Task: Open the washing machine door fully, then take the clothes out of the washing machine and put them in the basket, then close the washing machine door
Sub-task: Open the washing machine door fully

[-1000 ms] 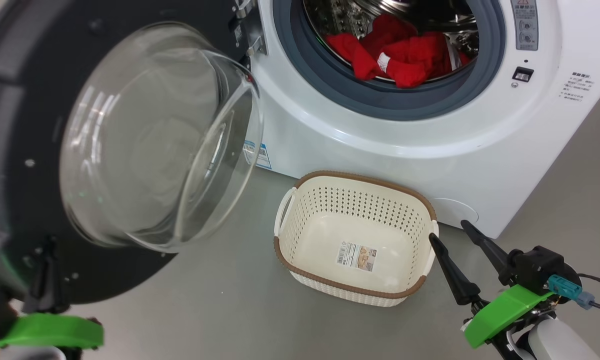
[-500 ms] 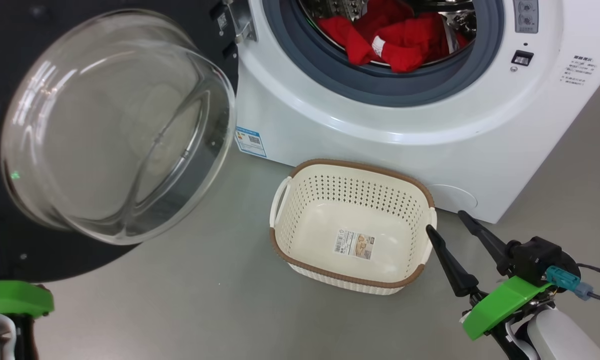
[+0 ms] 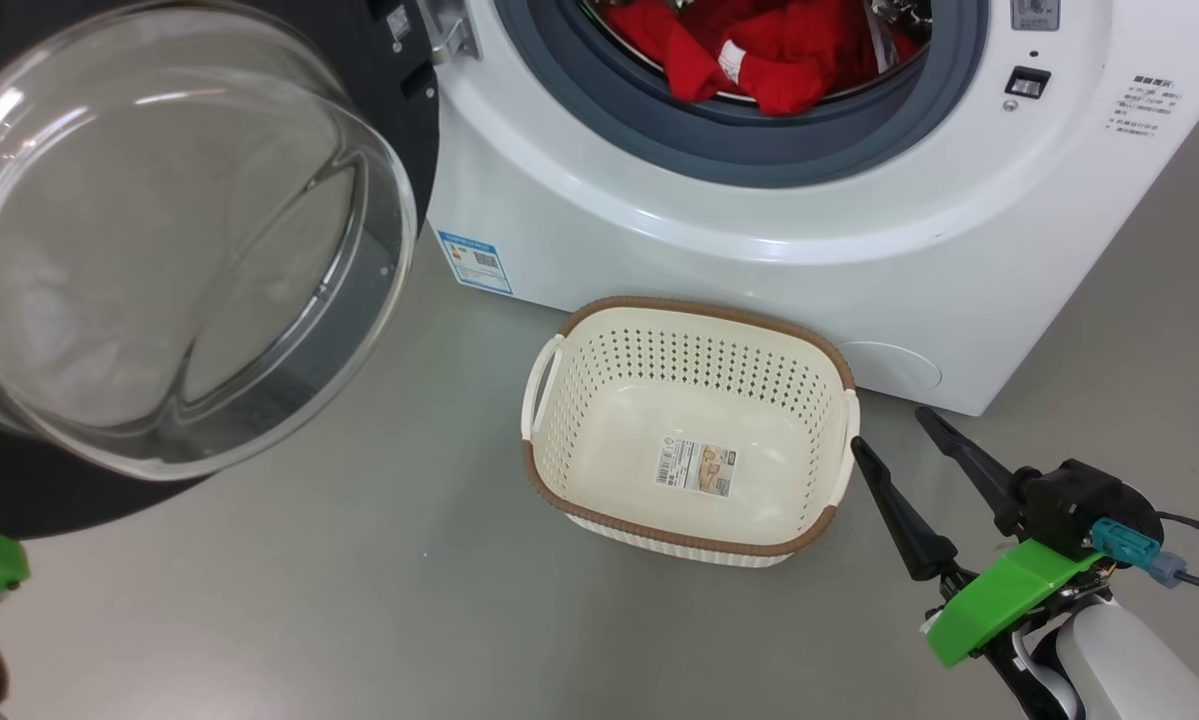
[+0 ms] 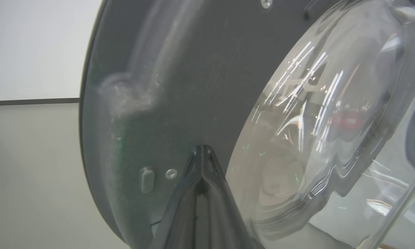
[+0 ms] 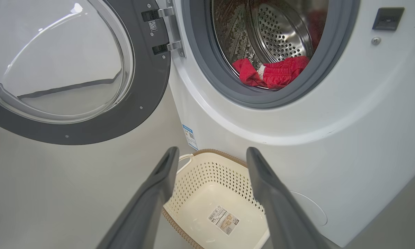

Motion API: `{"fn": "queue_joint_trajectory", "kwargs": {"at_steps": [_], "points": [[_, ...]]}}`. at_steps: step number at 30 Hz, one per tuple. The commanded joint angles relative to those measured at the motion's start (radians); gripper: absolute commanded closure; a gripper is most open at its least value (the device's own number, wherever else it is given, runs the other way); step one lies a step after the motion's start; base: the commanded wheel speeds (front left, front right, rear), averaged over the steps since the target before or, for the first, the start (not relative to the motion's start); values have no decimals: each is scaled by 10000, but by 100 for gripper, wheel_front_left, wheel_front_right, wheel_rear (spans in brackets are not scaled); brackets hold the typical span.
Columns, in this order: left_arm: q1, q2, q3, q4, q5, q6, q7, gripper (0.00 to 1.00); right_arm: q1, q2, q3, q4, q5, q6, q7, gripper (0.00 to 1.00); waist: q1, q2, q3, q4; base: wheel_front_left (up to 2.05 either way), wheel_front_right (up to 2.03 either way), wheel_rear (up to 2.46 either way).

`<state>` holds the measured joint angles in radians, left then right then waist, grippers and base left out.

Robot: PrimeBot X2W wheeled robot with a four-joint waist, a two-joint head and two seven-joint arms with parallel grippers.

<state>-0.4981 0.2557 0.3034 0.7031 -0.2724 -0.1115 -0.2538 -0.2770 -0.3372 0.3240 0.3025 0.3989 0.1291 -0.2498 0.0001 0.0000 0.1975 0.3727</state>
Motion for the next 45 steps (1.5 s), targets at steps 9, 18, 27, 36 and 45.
{"fn": "queue_joint_trajectory", "kwargs": {"at_steps": [9, 18, 27, 36, 45], "points": [[-1157, 1014, 861, 802, 287, -107, -80, 100, -338, -118, 303, -191, -154, 16, -120, 0, -1, 0, 222, -156, 0, 0, 0], [-986, 711, 977, 564, 360, -174, -80, 100, -373, -112, 285, -133, -115, 16, -120, 0, -1, 0, 96, -130, 0, 0, 0], [162, -48, 420, -556, -63, -189, -80, 67, -261, -86, 233, -164, -82, 16, -120, 0, -1, 0, -220, -83, 0, 0, 0], [1599, -782, 112, -1904, -171, -190, -80, 0, -77, -107, 122, -182, 6, 16, -120, 0, -1, 0, -571, -87, 0, 0, 0], [2635, -1135, -418, -2835, -149, -191, -80, 0, 115, -128, -46, -267, 43, 16, -120, 0, -1, 0, -812, -214, 0, 0, 0]]}}
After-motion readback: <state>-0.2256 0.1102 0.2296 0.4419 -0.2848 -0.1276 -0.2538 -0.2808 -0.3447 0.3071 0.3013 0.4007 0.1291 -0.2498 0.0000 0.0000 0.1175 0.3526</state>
